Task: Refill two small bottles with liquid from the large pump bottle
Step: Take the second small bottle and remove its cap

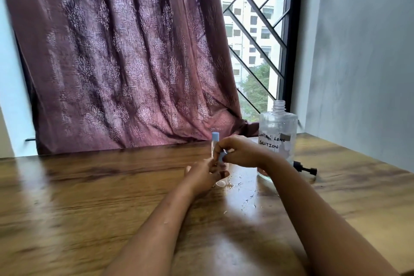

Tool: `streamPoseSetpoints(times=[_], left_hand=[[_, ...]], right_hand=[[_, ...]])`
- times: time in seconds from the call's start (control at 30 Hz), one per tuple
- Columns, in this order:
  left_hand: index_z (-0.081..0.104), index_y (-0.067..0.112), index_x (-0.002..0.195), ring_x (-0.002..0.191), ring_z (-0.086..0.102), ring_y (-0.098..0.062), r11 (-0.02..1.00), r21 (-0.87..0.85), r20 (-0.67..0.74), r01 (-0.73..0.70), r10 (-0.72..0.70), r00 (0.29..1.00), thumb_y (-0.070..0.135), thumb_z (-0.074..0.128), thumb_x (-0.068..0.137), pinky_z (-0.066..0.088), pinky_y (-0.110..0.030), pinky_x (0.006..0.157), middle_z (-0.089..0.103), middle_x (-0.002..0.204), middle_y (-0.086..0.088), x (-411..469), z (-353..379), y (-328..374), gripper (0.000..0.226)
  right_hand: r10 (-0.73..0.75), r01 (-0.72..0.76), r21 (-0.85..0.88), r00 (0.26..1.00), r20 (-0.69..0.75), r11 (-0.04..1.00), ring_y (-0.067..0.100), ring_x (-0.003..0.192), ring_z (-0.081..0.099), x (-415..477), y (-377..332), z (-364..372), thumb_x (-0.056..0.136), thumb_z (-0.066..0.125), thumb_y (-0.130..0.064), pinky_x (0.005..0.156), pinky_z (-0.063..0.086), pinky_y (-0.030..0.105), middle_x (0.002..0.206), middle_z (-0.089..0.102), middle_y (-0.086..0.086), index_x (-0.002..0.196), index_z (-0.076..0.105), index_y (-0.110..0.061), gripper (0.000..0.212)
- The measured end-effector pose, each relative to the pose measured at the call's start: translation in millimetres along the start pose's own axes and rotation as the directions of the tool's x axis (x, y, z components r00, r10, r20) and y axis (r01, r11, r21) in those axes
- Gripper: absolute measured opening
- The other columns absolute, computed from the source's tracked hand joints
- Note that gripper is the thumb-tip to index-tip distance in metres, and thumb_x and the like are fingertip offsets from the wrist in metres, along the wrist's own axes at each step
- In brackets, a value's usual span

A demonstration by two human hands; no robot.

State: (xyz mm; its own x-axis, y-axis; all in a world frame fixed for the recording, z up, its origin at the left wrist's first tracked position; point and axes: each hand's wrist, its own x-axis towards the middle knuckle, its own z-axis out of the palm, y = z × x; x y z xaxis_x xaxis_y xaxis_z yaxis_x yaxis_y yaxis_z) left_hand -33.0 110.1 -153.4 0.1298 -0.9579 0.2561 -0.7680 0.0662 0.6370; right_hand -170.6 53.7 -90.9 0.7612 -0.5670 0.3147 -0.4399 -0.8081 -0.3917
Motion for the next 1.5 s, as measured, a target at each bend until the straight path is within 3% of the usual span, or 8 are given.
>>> streamPoseSetpoints(times=[0.2, 0.47, 0.67, 0.93, 1.03, 1.17, 1.37, 1.5], left_hand=[[0.063, 0.031, 0.108, 0.111, 0.061, -0.005, 1.0, 0.03, 0.014, -0.006, 0.005, 1.0, 0.046, 0.066, 0.081, 0.038, -0.04, 0.106, 0.07, 0.11, 0.014, 2.6, 1.2, 0.1, 0.031], [0.06, 0.033, 0.114, 0.116, 0.057, -0.011, 0.997, 0.073, -0.013, -0.003, 0.004, 1.0, 0.048, 0.061, 0.084, 0.037, -0.041, 0.105, 0.067, 0.115, 0.015, -0.2, -0.4, 4.8, 0.034], [0.063, 0.032, 0.106, 0.112, 0.059, -0.01, 1.0, 0.015, -0.009, 0.009, -0.009, 1.0, 0.048, 0.064, 0.082, 0.038, -0.043, 0.104, 0.069, 0.11, 0.014, 0.8, 1.4, -1.0, 0.029], [0.06, 0.034, 0.113, 0.116, 0.058, -0.013, 0.999, 0.009, 0.013, 0.031, -0.031, 0.999, 0.053, 0.063, 0.08, 0.038, -0.042, 0.105, 0.069, 0.115, 0.01, 0.9, 0.8, 0.3, 0.039], [0.063, 0.036, 0.101, 0.111, 0.061, -0.01, 0.99, -0.138, 0.054, 0.023, -0.016, 0.998, 0.055, 0.068, 0.073, 0.04, -0.044, 0.106, 0.07, 0.113, 0.009, -0.1, 1.3, -1.7, 0.034], [0.062, 0.023, 0.11, 0.11, 0.061, -0.01, 0.968, -0.248, 0.078, 0.029, -0.01, 0.997, 0.034, 0.07, 0.081, 0.04, -0.039, 0.107, 0.068, 0.117, 0.004, -2.4, 1.5, -0.1, 0.032], [0.062, 0.047, 0.085, 0.1, 0.065, -0.006, 0.988, -0.151, 0.046, 0.021, -0.014, 0.999, 0.065, 0.067, 0.058, 0.039, -0.049, 0.104, 0.071, 0.089, 0.019, 1.2, 2.2, -7.1, 0.033], [0.063, 0.039, 0.095, 0.083, 0.059, 0.001, 0.997, -0.083, 0.024, -0.006, 0.008, 1.0, 0.052, 0.07, 0.072, 0.04, -0.031, 0.097, 0.065, 0.092, 0.02, 0.5, 0.7, -5.3, 0.028]], right_hand=[[0.069, 0.033, 0.539, 0.984, -0.167, 0.842, 0.019, 0.071, 0.061, -1.7, -6.6, 12.3, 0.077, 0.064, -0.006, 0.071, 0.049, 0.035, 0.075, 0.064, 0.009, 0.087, 0.065, -0.024, 0.02], [0.083, -0.141, -0.152, 0.938, -0.335, 0.978, 0.011, 0.064, 0.046, -2.7, 3.6, 5.9, 0.074, 0.073, -0.045, 0.061, 0.035, 0.026, 0.064, 0.05, -0.008, 0.07, 0.057, -0.018, 0.031], [0.005, -0.013, -0.073, 0.994, -0.108, 0.997, 0.016, 0.088, 0.061, -4.5, -9.0, -3.0, 0.073, 0.066, -0.01, 0.08, 0.049, 0.025, 0.089, 0.067, -0.001, 0.091, 0.072, -0.02, 0.021], [0.067, -0.103, -0.236, 0.985, -0.16, 0.966, 0.015, 0.068, 0.046, -4.0, 0.5, 3.6, 0.078, 0.07, -0.043, 0.054, 0.033, 0.022, 0.067, 0.05, -0.003, 0.074, 0.059, -0.015, 0.03], [0.024, -0.026, -0.008, 0.971, -0.238, 1.0, 0.005, 0.065, 0.052, -7.1, -3.5, -7.6, 0.078, 0.074, -0.024, 0.057, 0.037, 0.006, 0.077, 0.058, -0.005, 0.089, 0.068, -0.017, 0.015], [0.14, 0.02, 0.414, 0.925, -0.353, 0.91, 0.016, 0.083, 0.062, -9.3, 5.0, -15.6, 0.075, 0.072, -0.01, 0.075, 0.05, 0.029, 0.089, 0.063, -0.004, 0.088, 0.066, -0.034, 0.028], [0.311, -0.277, 0.147, 0.891, -0.33, 0.95, 0.023, 0.09, 0.064, -0.4, 29.9, 17.8, 0.075, 0.074, -0.018, 0.075, 0.049, 0.031, 0.101, 0.068, 0.01, 0.086, 0.069, -0.013, 0.013], [0.416, -0.438, -0.04, 0.876, -0.246, 0.898, 0.022, 0.095, 0.061, -2.6, 38.7, 32.6, 0.075, 0.075, -0.015, 0.063, 0.038, 0.022, 0.099, 0.069, 0.009, 0.088, 0.07, -0.006, 0.016]])
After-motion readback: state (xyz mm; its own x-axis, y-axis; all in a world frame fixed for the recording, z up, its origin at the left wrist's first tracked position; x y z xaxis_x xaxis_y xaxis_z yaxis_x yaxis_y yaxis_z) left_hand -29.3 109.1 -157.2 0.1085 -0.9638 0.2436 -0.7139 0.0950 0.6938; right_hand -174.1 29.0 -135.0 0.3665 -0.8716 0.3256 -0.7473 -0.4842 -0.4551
